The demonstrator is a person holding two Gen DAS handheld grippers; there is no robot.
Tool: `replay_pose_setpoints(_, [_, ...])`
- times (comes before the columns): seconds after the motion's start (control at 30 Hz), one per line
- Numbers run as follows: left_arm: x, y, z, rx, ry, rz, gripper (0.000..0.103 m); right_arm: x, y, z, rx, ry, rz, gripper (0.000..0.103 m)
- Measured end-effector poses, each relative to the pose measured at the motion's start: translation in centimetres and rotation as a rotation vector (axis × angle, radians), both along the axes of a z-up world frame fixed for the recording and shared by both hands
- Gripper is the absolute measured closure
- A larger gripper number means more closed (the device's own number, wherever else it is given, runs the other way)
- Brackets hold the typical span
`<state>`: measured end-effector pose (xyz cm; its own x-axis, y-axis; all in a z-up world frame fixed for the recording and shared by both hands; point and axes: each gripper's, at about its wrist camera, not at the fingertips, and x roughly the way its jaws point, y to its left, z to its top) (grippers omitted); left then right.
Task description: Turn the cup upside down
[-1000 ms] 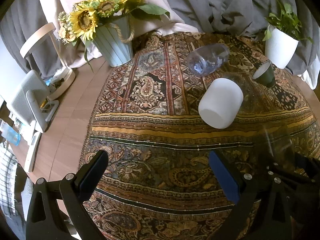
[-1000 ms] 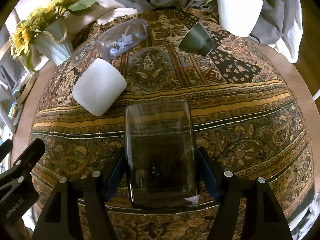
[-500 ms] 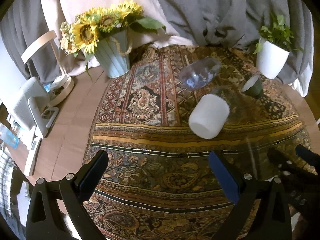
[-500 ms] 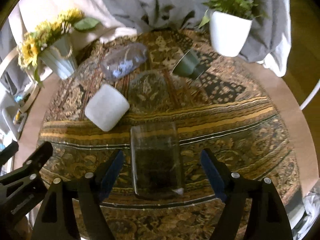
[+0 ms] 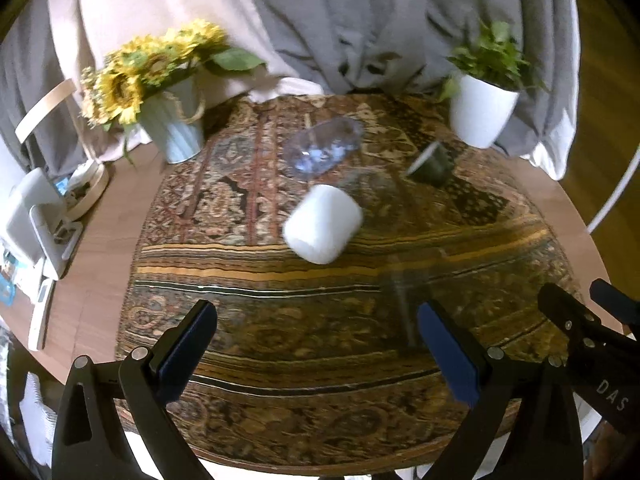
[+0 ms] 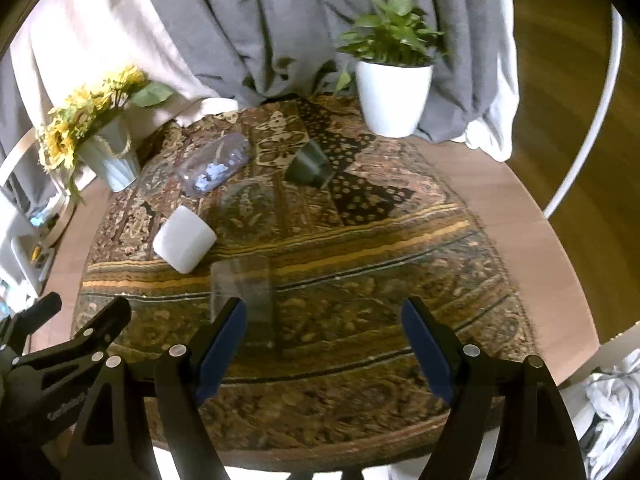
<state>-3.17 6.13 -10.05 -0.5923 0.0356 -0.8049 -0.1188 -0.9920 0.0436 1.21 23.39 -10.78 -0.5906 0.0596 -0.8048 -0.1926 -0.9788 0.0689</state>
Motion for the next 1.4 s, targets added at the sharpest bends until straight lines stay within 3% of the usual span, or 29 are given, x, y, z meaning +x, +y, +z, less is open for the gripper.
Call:
replay_pose_setpoints(0.37, [0.8,5.4,-2.6,0.048,-0.072,-0.025,0.001,1.2,5.3,-1.2,-0.001,-0.020,0.013,0.023])
replay_pose_setpoints(0.73, [0.0,7.9,-6.9,0.036,-0.117,-0.022,0.002,0.9,8.4,-4.9,-0.014,-0.085,0.017,0.023])
replay_pose_setpoints(0.97, [-0.7,8.4,-9.0,0.013,-0.123,-0.007,0.011,0.8,8.9,-6.4,-0.015,-0.105,0.016,0.023])
replay_pose_setpoints(1.23, [-1.0,8.9,-9.4,0.009,-0.108,-0.020,0.035,0.5,9.0,-6.9,-0.016,-0.113,0.033,0.023])
replay_pose_setpoints(1.4, [-1.0,9.3,-9.3,-0.017,-0.113,-0.032,0.036,0.4,8.9,-6.7,-0.010,-0.108,0.042,0.023])
